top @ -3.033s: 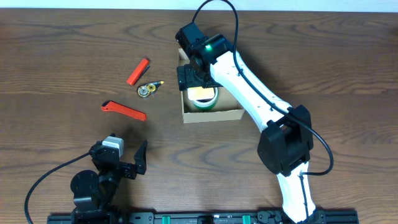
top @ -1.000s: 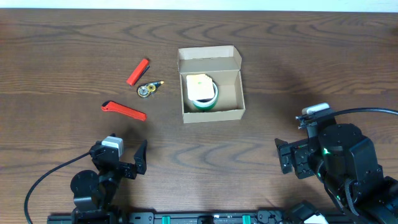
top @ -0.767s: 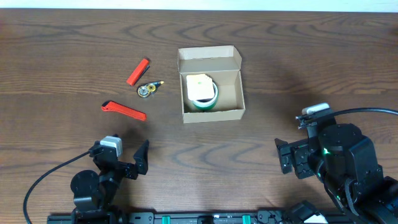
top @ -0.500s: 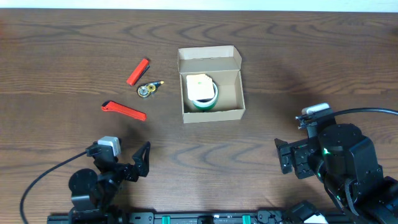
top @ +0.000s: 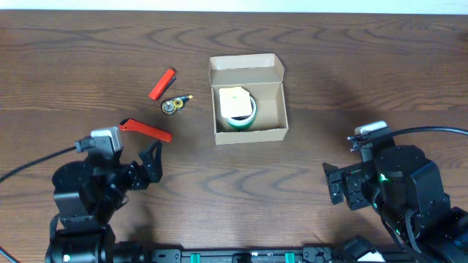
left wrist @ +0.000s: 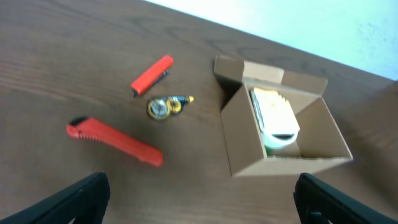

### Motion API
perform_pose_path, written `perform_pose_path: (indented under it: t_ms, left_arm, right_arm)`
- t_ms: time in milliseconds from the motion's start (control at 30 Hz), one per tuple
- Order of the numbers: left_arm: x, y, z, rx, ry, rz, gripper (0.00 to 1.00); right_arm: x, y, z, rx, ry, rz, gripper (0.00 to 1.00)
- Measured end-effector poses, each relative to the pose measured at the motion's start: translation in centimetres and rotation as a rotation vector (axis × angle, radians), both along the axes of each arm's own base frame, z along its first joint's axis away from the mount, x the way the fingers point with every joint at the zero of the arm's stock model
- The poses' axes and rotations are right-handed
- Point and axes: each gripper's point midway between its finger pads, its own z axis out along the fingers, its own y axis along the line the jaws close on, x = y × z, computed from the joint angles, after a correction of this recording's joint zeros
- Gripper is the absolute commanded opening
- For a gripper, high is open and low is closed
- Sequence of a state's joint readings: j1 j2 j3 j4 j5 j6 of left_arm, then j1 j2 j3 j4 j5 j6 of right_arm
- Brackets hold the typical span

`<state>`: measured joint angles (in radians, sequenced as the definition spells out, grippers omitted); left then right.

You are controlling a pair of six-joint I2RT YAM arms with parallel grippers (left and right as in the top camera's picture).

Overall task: Pack container
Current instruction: 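Reach left gripper to the red stapler and grasp it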

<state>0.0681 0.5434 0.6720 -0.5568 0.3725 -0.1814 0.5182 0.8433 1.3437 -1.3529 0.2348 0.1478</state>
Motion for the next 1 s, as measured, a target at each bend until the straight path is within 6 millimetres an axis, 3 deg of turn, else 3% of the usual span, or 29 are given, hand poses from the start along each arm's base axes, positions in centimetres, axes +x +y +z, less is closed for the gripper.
perform_pose_path:
  t_ms: [200,467,700,1000]
  left_arm:
    - [1.1,0.1,-0.3,0.011,0.01,-0.004,0.95]
    - [3.2,0.8,-4.0,0.071,0.232,-0.017,0.95]
    - [7.9,2.0,-5.3,0.185,0.361,-0.063,0.96]
    - [15.3,3.8,-6.0,0.387,0.324,-0.139,0.95]
  right_arm:
    - [0.0,0.0,0.0,0.0,0.0,0.0,0.99]
    - [0.0,0.0,0.0,0.0,0.001,0.0,0.99]
    - [0.0,0.0,0.0,0.0,0.001,0.0,0.99]
    - [0.0,0.0,0.0,-0.001,0.001,0.0,0.99]
